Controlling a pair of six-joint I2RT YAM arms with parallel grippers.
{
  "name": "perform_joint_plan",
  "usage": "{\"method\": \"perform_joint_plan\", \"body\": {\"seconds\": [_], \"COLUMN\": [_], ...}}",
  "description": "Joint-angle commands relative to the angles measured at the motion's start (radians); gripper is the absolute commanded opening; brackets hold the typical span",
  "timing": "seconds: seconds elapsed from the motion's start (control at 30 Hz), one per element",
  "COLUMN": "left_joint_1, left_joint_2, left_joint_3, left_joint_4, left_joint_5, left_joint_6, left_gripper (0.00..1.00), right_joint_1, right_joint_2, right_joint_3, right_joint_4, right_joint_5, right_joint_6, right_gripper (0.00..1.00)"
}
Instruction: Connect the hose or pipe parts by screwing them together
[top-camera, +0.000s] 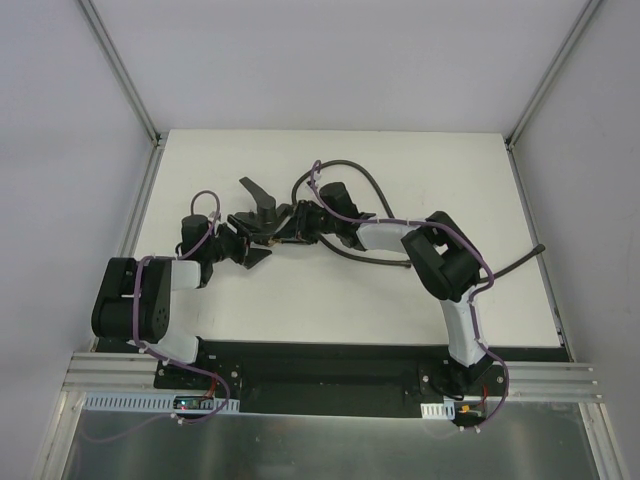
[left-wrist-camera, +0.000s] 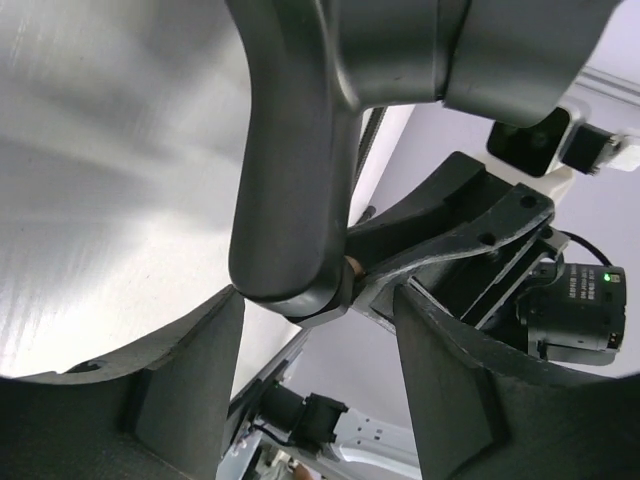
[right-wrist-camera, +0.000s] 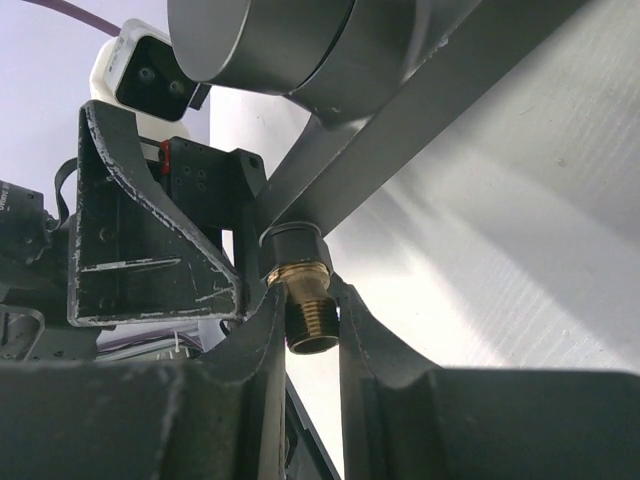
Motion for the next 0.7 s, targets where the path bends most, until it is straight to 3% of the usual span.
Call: {"method": "perform_joint_plan", "body": {"seconds": [0.0, 0.67], "left_joint_1": [0.004, 0.003], "left_joint_2": [0.014, -0.006], "left_joint_3": [-0.043, -0.022], "left_joint_4": [0.259, 0.084], "left_joint_5": [-0.052, -0.145], "left_joint_6": [-0.132, -0.100], "left_gripper": [0.58, 0.40], "right_joint_1": [-0.004, -0.009], "right_joint_2": [-0.017, -0.024], "right_joint_3": [-0.009, -0.021], "right_joint_4": [0.084, 0.114], "right_joint_5": [-0.028, -0.028], "right_joint_6": [0.033, 0.060], "right_gripper": [0.01, 0.01]}}
